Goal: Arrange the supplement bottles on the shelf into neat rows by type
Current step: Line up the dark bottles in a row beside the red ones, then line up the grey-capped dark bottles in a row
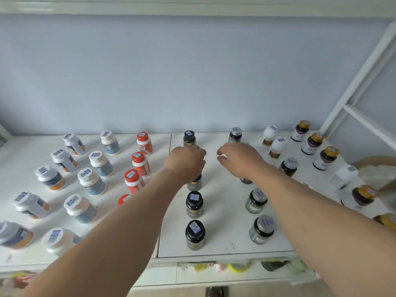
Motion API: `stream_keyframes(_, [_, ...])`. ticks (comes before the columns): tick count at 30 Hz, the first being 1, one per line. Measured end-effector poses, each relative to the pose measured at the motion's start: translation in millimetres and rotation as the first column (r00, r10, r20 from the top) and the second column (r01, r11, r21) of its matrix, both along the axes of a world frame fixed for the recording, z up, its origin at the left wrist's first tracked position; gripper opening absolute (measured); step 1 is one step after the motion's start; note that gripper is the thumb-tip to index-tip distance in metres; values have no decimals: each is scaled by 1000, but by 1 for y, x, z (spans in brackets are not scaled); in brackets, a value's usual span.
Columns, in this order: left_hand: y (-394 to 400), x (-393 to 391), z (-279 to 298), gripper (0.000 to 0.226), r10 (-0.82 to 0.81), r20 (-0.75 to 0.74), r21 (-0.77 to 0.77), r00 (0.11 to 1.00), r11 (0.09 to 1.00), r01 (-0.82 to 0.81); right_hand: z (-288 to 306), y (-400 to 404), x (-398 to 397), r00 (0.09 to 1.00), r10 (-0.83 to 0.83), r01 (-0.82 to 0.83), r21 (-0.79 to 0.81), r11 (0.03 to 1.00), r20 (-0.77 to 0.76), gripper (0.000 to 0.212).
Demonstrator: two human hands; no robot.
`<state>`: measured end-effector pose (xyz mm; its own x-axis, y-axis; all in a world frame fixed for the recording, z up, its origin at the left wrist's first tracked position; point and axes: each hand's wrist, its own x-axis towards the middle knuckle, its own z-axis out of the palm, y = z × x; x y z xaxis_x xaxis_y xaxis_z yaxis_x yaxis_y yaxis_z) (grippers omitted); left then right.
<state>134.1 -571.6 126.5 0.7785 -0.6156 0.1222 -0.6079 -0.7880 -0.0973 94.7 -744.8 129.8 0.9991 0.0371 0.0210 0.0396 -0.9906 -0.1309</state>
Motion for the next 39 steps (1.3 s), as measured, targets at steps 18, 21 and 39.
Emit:
stream_keyframes(18, [-35,-187,-52,45,87,-379,-155,921,976,-155,-54,-67,-226,962,-271,217,482,849,44,45])
stream_keyframes(21, [-42,-213,-85,55,135,-434,-148,891,965,-219,-92,-81,-249,977,-189,214,414,884,-102,54])
stream_keyframes(39, [-69,-236,-202,57,235,-5,-399,972,891,-217,-197,-97,-242,901,-142,58,210,976,411,36])
